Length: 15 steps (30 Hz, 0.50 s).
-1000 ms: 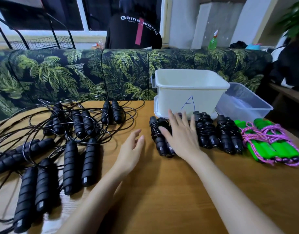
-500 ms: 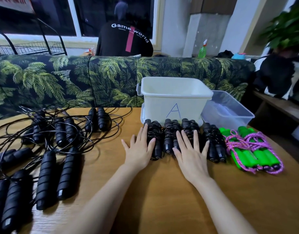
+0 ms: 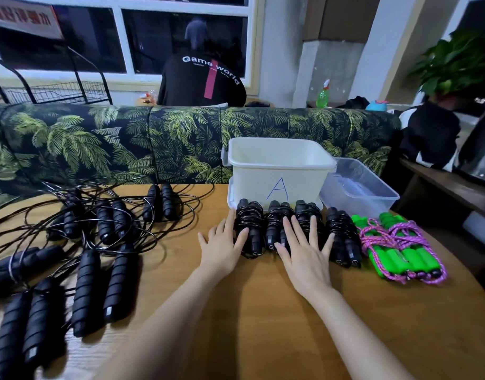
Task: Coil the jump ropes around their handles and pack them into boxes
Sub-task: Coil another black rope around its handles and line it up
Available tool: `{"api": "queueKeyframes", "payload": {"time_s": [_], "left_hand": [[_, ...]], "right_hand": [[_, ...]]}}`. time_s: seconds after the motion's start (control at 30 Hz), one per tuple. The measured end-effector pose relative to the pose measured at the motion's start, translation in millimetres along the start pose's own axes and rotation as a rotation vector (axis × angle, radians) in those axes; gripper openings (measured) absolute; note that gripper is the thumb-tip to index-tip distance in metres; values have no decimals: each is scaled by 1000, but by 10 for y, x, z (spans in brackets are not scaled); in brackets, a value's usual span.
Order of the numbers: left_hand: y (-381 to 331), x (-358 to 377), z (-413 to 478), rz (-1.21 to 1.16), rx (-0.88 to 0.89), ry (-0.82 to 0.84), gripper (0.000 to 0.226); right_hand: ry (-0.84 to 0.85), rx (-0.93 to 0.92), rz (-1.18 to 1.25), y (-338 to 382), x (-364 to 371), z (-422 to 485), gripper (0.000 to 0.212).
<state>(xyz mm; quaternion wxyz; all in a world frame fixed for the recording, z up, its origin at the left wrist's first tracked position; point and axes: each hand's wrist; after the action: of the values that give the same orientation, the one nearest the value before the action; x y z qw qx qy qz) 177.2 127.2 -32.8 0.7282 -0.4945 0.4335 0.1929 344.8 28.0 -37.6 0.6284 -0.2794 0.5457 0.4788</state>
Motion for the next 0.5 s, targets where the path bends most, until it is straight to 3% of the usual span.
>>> {"api": "queueKeyframes", "payload": {"time_s": [0.1, 0.2, 0.37, 0.5], "left_hand": [[127, -277, -163, 64, -9, 3, 65], [347, -601, -333, 122, -31, -43, 64], [679, -1066, -471, 230, -47, -117, 61], [965, -1364, -562, 399, -126, -77, 62]], "right_hand": [[22, -48, 55, 170, -217, -68, 86], [71, -118, 120, 462, -394, -114, 64], [123, -258, 230, 1071, -445, -62, 61], [218, -450, 253, 1569, -319, -32, 55]]}}
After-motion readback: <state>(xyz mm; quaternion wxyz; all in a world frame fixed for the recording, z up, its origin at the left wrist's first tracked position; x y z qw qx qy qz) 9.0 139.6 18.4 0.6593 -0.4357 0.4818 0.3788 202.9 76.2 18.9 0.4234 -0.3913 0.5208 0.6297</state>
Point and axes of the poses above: each hand's wrist, its own z-axis towards the middle knuckle, its own x-axis out of the palm, y = z × x, and after that the axes turned 6 degrees about x, right-handed
